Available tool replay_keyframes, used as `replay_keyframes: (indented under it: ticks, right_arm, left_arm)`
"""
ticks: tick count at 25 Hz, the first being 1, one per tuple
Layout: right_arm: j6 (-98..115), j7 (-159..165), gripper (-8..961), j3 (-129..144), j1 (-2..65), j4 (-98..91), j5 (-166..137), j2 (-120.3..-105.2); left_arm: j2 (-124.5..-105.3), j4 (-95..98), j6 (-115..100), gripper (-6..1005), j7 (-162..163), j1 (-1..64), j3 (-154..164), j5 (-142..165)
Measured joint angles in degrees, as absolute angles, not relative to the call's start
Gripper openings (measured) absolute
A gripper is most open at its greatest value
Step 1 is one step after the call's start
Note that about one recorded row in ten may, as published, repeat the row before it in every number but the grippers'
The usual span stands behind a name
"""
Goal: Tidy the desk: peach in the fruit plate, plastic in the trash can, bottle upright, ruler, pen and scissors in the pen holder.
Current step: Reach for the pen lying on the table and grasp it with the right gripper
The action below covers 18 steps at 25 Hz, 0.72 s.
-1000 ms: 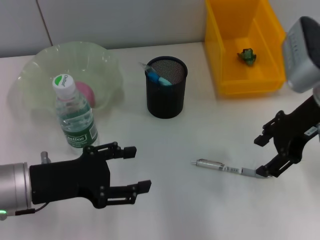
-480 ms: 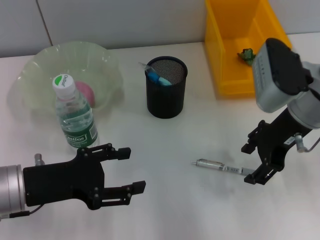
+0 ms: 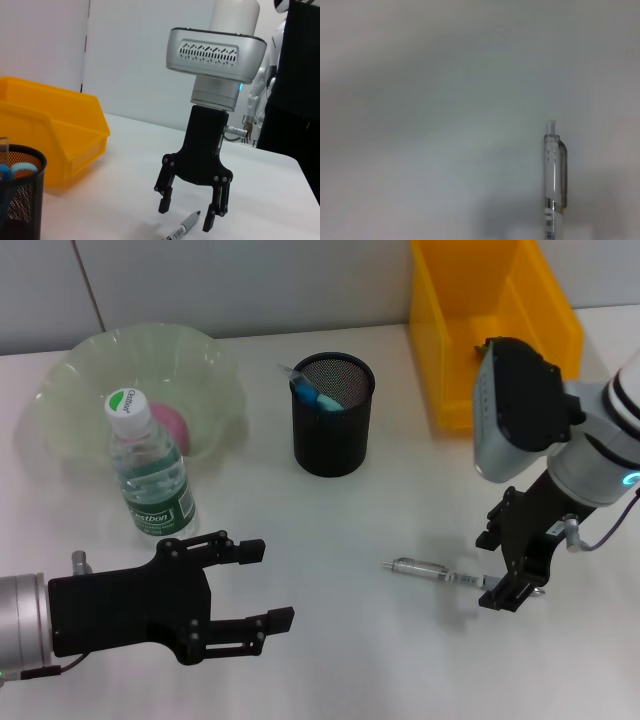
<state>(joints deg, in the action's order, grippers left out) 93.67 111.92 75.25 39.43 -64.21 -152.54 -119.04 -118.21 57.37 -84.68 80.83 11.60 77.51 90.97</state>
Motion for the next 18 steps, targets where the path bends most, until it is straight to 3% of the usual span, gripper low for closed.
replay_keyframes:
  ticks: [18]
  right_arm:
    - [90.1, 117.1, 762, 81.1, 40.7, -62.1, -152.5, -119.26]
  left_arm:
    - [-118.21, 57.5, -84.9, 810, 80.5, 11.6, 77.7, 91.0]
